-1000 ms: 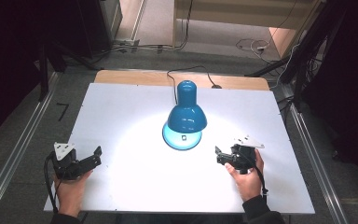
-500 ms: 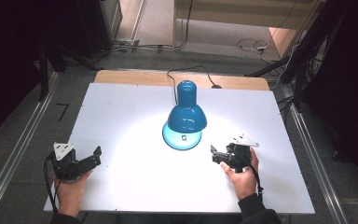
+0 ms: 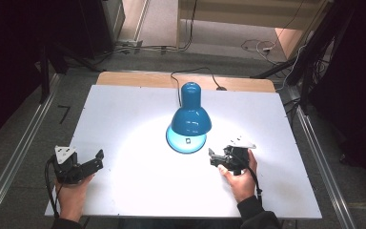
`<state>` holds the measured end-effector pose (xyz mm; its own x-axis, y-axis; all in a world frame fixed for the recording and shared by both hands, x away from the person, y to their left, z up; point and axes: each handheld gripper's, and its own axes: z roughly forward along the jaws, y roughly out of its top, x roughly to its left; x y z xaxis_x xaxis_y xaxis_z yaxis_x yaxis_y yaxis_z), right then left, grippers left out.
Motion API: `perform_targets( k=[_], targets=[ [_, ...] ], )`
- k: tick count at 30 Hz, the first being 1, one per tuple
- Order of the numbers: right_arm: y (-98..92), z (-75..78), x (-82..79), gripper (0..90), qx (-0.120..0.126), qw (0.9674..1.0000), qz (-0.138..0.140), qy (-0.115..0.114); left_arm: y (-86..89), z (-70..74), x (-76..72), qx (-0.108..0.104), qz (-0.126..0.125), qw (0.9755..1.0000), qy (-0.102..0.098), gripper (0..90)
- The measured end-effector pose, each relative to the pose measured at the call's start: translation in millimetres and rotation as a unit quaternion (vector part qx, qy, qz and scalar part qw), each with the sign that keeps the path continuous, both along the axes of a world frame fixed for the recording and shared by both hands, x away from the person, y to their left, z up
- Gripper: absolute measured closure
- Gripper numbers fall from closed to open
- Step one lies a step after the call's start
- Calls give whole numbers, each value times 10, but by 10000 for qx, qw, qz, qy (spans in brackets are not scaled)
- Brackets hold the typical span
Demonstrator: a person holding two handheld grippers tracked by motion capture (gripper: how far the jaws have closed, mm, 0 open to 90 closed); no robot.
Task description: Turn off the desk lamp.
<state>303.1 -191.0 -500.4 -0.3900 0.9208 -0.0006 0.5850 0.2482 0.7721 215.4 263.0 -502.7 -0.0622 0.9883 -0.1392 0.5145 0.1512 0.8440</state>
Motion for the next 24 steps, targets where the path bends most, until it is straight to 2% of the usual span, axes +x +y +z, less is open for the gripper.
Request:
perform_targets(
  k=[24],
  targets=[
    [172,-12,48,143,66,9999,93,3,5,1,-3,13,-4,10000,14,58]
  ],
)
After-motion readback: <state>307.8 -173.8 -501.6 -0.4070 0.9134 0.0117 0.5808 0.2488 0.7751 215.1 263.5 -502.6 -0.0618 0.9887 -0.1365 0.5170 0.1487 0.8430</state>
